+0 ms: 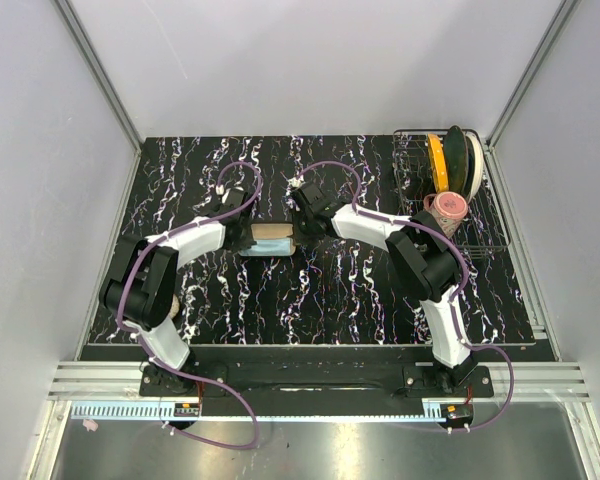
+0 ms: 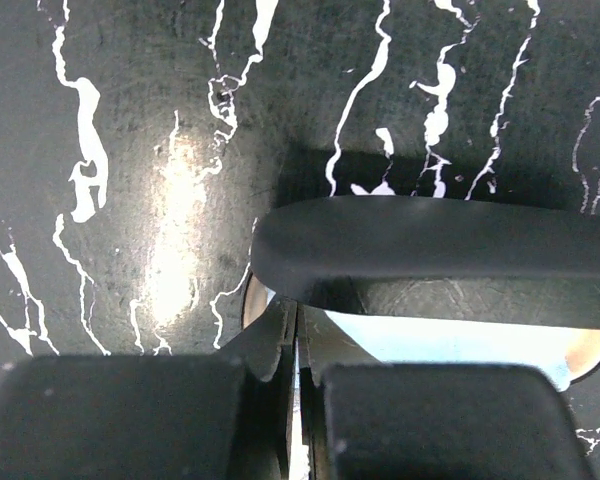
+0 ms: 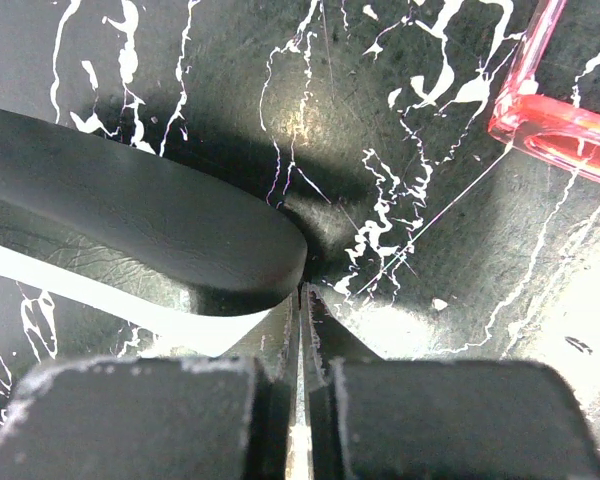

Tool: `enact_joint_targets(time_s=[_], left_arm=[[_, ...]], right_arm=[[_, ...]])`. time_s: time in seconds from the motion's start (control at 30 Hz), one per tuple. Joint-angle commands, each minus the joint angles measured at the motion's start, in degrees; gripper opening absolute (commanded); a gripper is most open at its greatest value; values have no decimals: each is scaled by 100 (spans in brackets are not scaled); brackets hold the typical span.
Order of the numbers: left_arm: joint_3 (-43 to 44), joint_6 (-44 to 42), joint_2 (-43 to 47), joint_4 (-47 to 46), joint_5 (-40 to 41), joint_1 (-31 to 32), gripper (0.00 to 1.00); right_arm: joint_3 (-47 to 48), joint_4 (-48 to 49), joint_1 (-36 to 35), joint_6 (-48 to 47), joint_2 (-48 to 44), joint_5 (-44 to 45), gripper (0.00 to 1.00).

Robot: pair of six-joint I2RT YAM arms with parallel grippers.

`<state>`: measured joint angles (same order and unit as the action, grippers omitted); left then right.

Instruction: Organize the sunglasses

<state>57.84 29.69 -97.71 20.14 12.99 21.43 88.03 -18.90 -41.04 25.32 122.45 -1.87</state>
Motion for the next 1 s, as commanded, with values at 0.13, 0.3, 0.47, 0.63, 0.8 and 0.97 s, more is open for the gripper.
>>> enact_joint_targets(time_s=[0.13, 0.3, 0.47, 0.63, 0.8, 0.97], left_arm=[[245, 125, -64, 201, 336, 1, 1], [280, 81, -37, 95, 54, -7, 6], [228, 89, -64, 113, 1, 1, 8], [166, 142, -134, 183, 1, -7, 9], [87, 151, -143, 192, -34, 1, 9], [87, 142, -160, 183, -60, 10, 9]], right_arm=[[-128, -123, -36, -106, -292, 424, 0], [-154, -62, -36, -133, -441, 415, 0], [-58, -44, -36, -115, -521, 372, 7], [30, -53, -36, -106, -582, 293, 27], [39, -62, -36, -89, -687, 275, 38], [65, -35, -36, -176, -925, 205, 39]])
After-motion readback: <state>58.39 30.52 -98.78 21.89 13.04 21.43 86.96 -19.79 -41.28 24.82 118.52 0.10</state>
